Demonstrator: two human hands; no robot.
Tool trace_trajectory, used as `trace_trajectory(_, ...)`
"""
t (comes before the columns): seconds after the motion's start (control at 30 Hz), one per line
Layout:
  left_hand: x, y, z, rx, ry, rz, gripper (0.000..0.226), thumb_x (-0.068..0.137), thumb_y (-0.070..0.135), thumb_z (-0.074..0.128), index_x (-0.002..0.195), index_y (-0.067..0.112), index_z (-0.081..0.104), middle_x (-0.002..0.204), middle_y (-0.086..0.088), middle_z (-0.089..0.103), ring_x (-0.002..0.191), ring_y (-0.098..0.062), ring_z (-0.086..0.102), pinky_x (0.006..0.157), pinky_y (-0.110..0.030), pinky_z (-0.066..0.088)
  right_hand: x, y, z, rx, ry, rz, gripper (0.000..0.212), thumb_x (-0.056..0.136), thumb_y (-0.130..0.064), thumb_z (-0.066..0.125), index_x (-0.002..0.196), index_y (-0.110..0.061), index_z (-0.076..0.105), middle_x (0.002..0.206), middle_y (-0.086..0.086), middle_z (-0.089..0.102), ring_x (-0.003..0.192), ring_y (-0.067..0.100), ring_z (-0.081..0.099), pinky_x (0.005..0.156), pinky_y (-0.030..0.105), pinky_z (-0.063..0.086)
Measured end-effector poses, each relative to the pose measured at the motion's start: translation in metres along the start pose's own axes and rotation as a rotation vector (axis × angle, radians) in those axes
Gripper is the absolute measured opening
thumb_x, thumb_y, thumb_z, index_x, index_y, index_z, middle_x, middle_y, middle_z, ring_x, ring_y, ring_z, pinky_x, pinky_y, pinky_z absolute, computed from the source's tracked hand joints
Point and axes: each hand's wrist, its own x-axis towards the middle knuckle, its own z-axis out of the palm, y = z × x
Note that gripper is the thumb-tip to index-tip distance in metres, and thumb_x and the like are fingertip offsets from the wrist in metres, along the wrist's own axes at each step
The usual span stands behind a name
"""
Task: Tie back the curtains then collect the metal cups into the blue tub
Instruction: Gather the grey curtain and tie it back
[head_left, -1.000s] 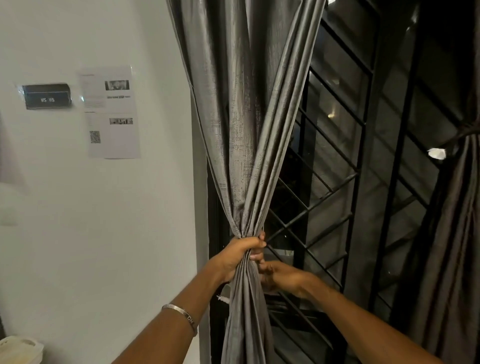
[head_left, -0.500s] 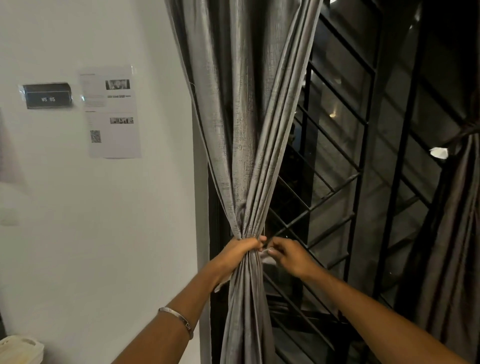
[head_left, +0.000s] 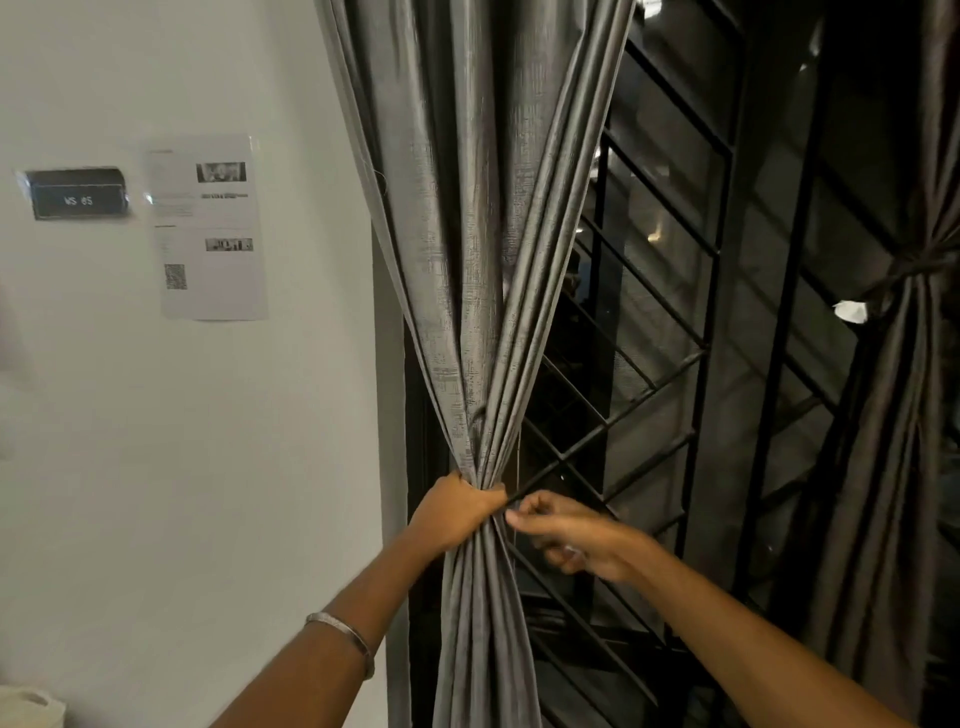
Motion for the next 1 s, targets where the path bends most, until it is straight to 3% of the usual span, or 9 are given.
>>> trace_trajectory(0.13,0.004,-0.003,0.0,0.15,0.059,-0.065,0.039,0.073,0.055,0.057,0.095,0.027,0.071,0.093,0.003,0.072,0.084,-0.014,0.067,0.083,-0.032,0.054,-0.004,-0.001,0.022,-0.332,0.0,0.0,0.021,0.099,-0.034,0.048,0.115,-0.022,0.046,0.076,-0.002,0.057,0.049,0.007,0.049,0.042,0.02,0.037)
trace_trajectory(0.23,0.009,-0.015,0.001,0.299,0.072,-0.074,0.057,0.068,0.074,0.05,0.098,0.029,0.07,0.09,0.007,0.072,0.081,-0.014,0.068,0.082,-0.036,0.057,-0.012,-0.005,0.032,-0.246,-0.035,0.005,0.026,0.106,-0.033,0.032,0.102,-0.014,0.048,0.076,0.004,0.066,0.056,0.013,0.062,0.052,0.024,0.048)
trace_trajectory(0.4,0.003,-0.02,0.008,0.38,0.053,-0.054,0.055,0.074,0.077,0.042,0.095,0.033,0.066,0.086,0.005,0.071,0.079,-0.015,0.068,0.079,-0.037,0.057,-0.015,-0.004,0.05,0.144,-0.071,0.007,0.026,0.105,-0.028,0.038,0.093,-0.015,0.056,0.104,0.015,0.073,0.098,0.024,0.07,0.082,0.035,0.054)
trace_trajectory(0.57,-0.013,-0.024,0.006,0.411,-0.088,-0.063,0.062,0.085,0.077,0.036,0.095,0.026,0.071,0.092,-0.002,0.073,0.087,-0.02,0.069,0.084,-0.033,0.055,-0.001,0.01,0.063,0.197,0.058,-0.021,0.026,0.104,-0.026,0.041,0.116,-0.019,0.063,0.11,0.003,0.069,0.106,0.018,0.063,0.096,0.04,0.05)
trace_trajectory(0.7,-0.012,-0.044,0.0,0.271,-0.143,-0.146,0.091,0.065,0.091,0.044,0.127,0.026,0.062,0.119,-0.002,0.069,0.106,-0.02,0.066,0.097,-0.033,0.051,0.003,0.012,0.065,0.181,0.153,-0.029,0.024,0.103,-0.026,0.043,0.117,-0.02,0.062,0.112,0.002,0.066,0.104,0.017,0.06,0.095,0.036,0.048)
trace_trajectory(0.73,-0.008,-0.054,0.0,0.252,-0.151,-0.184,0.094,0.06,0.092,0.048,0.122,0.024,0.065,0.115,-0.004,0.071,0.103,-0.022,0.068,0.095,-0.038,0.054,0.004,0.014,0.065,0.19,0.176,-0.029,0.023,0.103,-0.025,0.044,0.117,-0.019,0.061,0.108,0.002,0.066,0.1,0.016,0.059,0.092,0.034,0.048)
trace_trajectory(0.8,-0.015,-0.052,-0.002,0.139,-0.187,-0.3,0.081,0.066,0.083,0.06,0.101,0.01,0.069,0.083,-0.008,0.072,0.069,-0.024,0.069,0.068,-0.037,0.059,0.009,0.016,0.064,0.179,0.213,-0.042,0.024,0.102,-0.023,0.045,0.117,-0.013,0.061,0.102,0.003,0.063,0.093,0.016,0.057,0.085,0.03,0.048)
trace_trajectory(0.87,-0.027,-0.039,-0.002,0.004,-0.287,-0.452,0.053,0.084,0.062,0.063,0.082,0.009,0.061,0.056,-0.001,0.052,0.043,-0.013,0.045,0.044,-0.023,0.039,0.014,0.018,0.065,0.121,0.263,-0.053,0.024,0.102,-0.021,0.044,0.113,-0.007,0.061,0.101,0.009,0.063,0.09,0.017,0.056,0.082,0.029,0.047)
trace_trajectory(1.0,-0.036,-0.038,0.007,-0.237,-0.378,-0.543,0.037,0.093,0.049,0.057,0.072,0.019,0.055,0.056,0.004,0.051,0.041,-0.004,0.035,0.036,-0.015,0.024,0.019,0.021,0.065,0.055,0.296,-0.101,0.022,0.102,-0.02,0.042,0.099,-0.008,0.06,0.091,0.015,0.063,0.086,0.019,0.056,0.083,0.033,0.048)
